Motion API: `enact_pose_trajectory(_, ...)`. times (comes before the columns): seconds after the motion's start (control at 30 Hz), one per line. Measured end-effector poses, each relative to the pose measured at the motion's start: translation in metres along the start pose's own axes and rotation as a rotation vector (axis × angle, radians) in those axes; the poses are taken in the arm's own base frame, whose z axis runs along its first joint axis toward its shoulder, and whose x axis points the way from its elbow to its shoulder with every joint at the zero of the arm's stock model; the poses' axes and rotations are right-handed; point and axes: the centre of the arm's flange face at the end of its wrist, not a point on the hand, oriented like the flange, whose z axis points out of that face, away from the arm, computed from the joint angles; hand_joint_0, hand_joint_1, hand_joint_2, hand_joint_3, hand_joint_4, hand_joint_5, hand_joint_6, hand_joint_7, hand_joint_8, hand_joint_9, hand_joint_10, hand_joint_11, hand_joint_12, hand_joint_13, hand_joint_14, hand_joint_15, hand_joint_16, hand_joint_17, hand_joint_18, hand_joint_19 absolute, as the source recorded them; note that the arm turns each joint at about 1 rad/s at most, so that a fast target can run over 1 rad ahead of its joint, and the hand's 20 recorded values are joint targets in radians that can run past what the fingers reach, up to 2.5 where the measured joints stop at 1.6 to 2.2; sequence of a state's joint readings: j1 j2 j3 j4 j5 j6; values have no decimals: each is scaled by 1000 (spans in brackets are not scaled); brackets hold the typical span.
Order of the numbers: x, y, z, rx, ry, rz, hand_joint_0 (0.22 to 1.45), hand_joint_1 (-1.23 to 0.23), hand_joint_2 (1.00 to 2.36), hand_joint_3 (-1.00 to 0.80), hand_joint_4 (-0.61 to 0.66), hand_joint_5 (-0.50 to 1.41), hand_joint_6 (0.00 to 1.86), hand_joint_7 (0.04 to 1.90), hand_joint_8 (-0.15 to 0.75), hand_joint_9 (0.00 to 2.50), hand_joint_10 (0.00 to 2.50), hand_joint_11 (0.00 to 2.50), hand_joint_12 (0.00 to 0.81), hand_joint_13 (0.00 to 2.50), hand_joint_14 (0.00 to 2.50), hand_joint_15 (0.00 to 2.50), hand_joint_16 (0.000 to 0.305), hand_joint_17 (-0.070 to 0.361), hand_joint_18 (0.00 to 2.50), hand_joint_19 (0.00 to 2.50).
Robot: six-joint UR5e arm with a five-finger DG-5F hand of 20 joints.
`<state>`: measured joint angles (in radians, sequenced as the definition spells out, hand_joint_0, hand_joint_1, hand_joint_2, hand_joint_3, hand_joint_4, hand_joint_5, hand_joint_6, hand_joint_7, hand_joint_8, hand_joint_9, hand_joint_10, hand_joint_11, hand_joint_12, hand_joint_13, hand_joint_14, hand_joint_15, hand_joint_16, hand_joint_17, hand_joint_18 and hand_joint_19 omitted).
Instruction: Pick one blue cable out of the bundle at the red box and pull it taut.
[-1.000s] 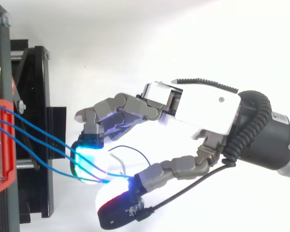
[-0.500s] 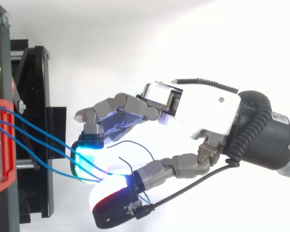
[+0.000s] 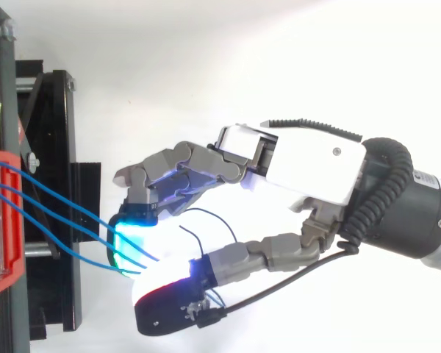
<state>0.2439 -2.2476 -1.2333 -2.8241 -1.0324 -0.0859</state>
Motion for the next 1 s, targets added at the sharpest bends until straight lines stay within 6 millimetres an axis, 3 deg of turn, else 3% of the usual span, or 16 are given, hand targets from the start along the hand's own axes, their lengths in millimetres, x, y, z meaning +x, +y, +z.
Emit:
enact_pose_trajectory(0.17, 0, 0, 0, 0, 0, 1, 779, -992, 1000, -500, 144, -229, 872, 1105, 337, 573, 14, 703, 419, 390, 6, 188, 59, 132, 661, 326)
enact_pose_trajectory(0.37, 0, 0, 0, 0, 0, 2, 570, -946, 1000, -500, 185, -245, 859, 1079, 338, 503, 16, 699, 431, 340, 6, 198, 60, 136, 610, 358)
enact_pose_trajectory(0.53, 0, 0, 0, 0, 0, 3, 485, -795, 1000, -500, 241, -235, 855, 1052, 389, 560, 13, 696, 462, 359, 6, 217, 66, 148, 630, 383)
enact_pose_trajectory(0.7, 0, 0, 0, 0, 0, 3, 531, -692, 1000, -500, 220, -217, 844, 1070, 385, 601, 13, 675, 444, 376, 6, 226, 63, 141, 619, 412)
enact_pose_trajectory(1.0, 0, 0, 0, 2, 1, 3, 605, -744, 1011, -351, 211, -206, 851, 1107, 376, 638, 16, 687, 429, 399, 7, 222, 60, 134, 627, 422)
